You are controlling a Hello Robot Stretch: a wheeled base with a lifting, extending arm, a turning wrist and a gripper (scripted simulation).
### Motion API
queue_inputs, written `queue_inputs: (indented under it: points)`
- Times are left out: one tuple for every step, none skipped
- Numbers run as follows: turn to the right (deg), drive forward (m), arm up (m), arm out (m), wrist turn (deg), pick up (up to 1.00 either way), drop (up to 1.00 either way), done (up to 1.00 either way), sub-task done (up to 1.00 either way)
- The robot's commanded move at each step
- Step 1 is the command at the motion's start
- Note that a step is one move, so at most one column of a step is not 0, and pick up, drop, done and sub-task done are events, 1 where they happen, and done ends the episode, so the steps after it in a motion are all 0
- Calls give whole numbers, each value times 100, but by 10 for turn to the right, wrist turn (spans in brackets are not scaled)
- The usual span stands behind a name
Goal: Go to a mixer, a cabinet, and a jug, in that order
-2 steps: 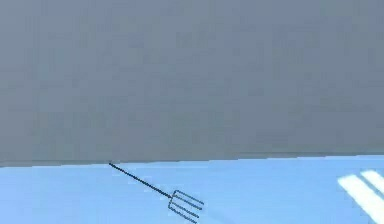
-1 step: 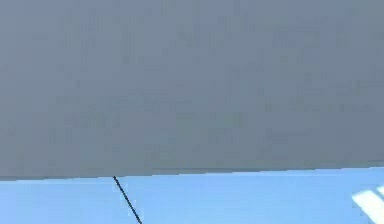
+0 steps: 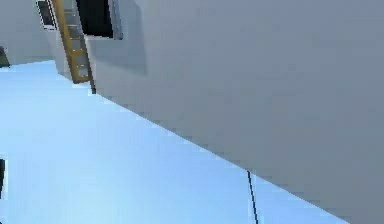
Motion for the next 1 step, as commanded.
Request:
queue_inputs:
  points:
    - [-300, 0, 0, 0, 0, 0, 0, 0, 0]
